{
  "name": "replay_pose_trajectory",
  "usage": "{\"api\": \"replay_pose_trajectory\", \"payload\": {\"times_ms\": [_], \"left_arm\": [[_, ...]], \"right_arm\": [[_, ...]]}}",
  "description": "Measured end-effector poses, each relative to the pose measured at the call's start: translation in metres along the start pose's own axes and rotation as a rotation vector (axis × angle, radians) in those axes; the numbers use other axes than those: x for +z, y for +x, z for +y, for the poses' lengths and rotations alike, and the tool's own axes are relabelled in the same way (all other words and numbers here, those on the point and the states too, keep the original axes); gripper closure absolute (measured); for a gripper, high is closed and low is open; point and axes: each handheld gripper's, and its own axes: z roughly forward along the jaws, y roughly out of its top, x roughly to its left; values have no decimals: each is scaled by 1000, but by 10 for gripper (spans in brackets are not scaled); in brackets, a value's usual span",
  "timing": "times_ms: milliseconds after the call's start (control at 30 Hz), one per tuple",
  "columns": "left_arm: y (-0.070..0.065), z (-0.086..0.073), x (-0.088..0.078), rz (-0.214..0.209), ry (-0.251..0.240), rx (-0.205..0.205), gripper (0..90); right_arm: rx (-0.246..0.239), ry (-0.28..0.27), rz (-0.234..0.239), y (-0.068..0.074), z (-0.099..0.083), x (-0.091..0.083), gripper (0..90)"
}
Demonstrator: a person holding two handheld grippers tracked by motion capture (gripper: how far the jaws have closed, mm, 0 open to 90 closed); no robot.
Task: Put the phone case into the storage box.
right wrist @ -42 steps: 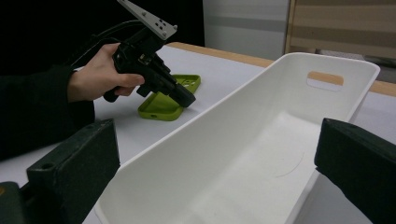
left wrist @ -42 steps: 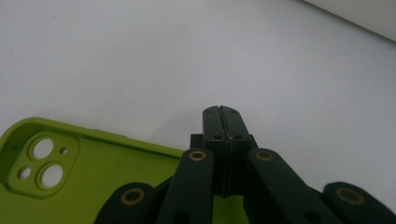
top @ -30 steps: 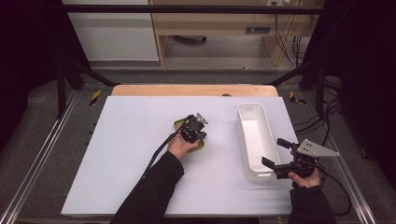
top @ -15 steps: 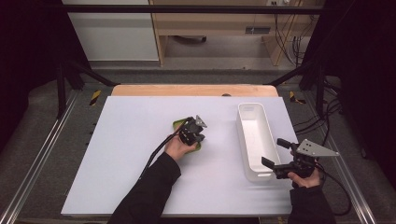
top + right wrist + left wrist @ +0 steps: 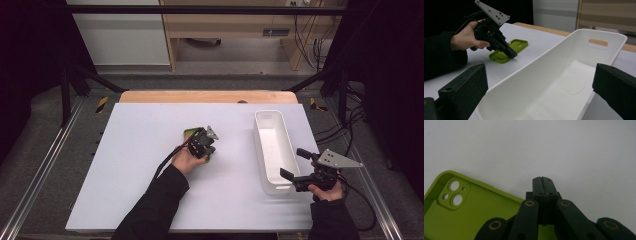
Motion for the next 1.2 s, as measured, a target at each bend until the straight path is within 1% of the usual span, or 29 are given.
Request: {"api": "replay_pose_trajectory", "payload": {"times_ms": [333, 767, 1133, 1200], "left_arm": [[1, -12, -9, 1, 10, 10, 900], [0, -24, -20, 13, 27, 40, 900], [3, -37, -30, 24, 30, 41, 900], [4, -40, -31, 22, 27, 34, 900]], "right_arm": [[0, 1, -1, 0, 0, 0, 4], [-1, 1, -1, 0, 0, 0, 4], [-5, 4, -2, 0, 0, 1, 4], [-4, 4, -2, 0, 0, 1, 4]]}}
